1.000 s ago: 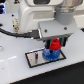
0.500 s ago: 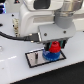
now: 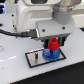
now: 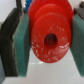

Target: Insert the blue gear onto the right peg, followed by the red gear

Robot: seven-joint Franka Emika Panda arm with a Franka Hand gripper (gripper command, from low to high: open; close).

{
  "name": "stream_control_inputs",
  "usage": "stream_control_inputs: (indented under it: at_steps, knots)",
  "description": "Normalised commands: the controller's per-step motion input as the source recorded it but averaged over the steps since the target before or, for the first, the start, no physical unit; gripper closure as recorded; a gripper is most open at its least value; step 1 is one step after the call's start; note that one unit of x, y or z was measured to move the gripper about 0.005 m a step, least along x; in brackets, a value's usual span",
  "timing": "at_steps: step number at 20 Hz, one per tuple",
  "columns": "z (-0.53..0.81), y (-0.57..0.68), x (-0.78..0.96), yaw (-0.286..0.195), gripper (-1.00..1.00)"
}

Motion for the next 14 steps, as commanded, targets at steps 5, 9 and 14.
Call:
stream_control_inputs:
  at_steps: [5, 9, 14]
  knots:
    - [-0.10, -0.08, 0.25, 0.000, 1.00]
    - [-0.18, -0.07, 0.26, 0.000, 1.00]
    - [-0.11, -0.01, 0.24, 0.000, 1.00]
